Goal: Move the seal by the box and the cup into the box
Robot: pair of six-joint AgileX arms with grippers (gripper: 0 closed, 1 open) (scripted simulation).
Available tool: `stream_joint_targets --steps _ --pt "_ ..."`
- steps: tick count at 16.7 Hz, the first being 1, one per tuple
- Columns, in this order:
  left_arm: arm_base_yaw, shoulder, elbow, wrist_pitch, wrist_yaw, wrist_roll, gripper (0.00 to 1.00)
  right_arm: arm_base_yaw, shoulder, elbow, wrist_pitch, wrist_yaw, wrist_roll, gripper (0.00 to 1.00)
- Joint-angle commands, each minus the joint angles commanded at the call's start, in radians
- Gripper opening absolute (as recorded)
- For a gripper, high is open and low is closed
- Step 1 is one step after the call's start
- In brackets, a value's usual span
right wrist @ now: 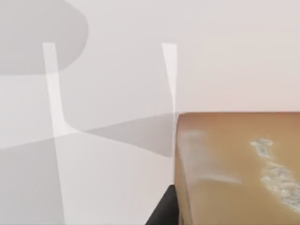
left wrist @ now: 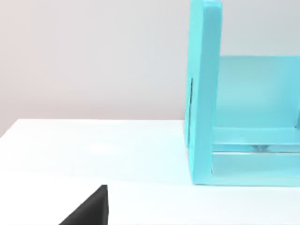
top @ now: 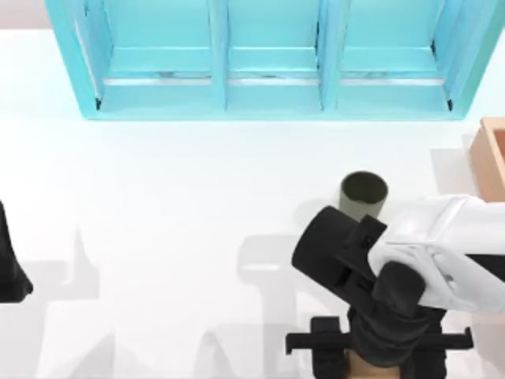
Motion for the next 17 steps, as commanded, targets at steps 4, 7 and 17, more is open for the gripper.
stream_joint_targets --steps 4,7,17 --pt "0.000 0.000 0.000 0.000 0.000 0.000 1.00 -0.056 -0.070 0.012 -0.071 0.000 -0.056 0.00" --pt "0.000 0.000 0.000 0.000 0.000 0.000 1.00 -0.147 -0.195 0.025 -0.226 0.000 -0.147 0.00" --pt "0.000 0.000 0.000 0.000 0.000 0.000 1.00 -0.296 -0.396 0.043 -0.446 0.000 -0.304 0.00"
